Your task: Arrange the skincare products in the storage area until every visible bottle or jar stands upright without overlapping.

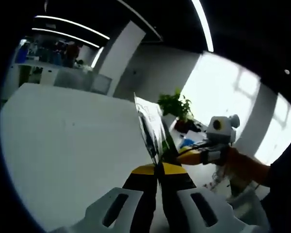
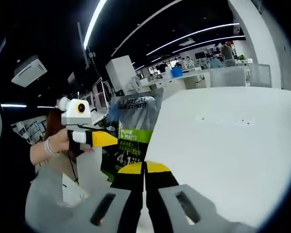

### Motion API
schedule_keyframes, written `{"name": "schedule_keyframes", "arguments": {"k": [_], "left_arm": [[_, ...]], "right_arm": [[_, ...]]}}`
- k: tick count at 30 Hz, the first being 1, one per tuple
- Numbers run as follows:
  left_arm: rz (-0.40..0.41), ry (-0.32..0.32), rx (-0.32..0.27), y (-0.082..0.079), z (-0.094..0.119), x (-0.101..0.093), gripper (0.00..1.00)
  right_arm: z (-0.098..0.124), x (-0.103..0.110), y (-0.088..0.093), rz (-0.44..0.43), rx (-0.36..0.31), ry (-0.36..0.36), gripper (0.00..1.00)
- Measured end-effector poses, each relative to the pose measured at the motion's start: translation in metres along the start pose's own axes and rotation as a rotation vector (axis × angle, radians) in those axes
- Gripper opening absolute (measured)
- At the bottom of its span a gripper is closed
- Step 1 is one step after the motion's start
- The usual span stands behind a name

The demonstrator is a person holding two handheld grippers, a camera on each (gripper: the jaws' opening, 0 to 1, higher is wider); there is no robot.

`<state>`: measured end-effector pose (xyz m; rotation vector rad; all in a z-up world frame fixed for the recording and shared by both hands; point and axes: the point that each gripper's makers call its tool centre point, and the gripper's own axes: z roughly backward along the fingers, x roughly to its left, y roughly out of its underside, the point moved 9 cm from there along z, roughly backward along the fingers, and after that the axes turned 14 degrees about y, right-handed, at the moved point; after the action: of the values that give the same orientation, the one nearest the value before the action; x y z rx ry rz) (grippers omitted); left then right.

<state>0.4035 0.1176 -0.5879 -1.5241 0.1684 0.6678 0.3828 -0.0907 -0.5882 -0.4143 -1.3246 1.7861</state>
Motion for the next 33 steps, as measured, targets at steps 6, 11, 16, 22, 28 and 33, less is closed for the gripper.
{"name": "schedule_keyframes", "arguments": {"k": [6,11,16,22,28,33], "left_arm": [[-0.056,0.016,-0.006,-0.009,0.011,-0.012,0.0],[-0.077,0.027,-0.035,-0.02,0.021,-0.023,0.0],[-0.102,0.029,-0.043,-0.026,0.032,-0.033,0.0],[-0.112,0.025,-0.074,-0.029,0.049,-0.041,0.0],[-0.113,0.012,-0.08,-0.026,0.07,-0.048,0.0],[-0.094,-0.013,-0.073,-0.018,0.085,-0.052,0.0]], "right_arm": [[0.004,0.013,-0.009,0.047,-0.011,0.013,0.01],[0.003,0.015,-0.018,0.057,-0.045,0.027,0.01],[0.002,0.02,-0.026,0.082,-0.063,0.039,0.02],[0.006,0.033,-0.033,0.124,-0.073,0.059,0.05],[0.021,0.061,-0.045,0.154,-0.12,0.058,0.06],[0.025,0.084,-0.047,0.198,-0.112,0.026,0.08]]}}
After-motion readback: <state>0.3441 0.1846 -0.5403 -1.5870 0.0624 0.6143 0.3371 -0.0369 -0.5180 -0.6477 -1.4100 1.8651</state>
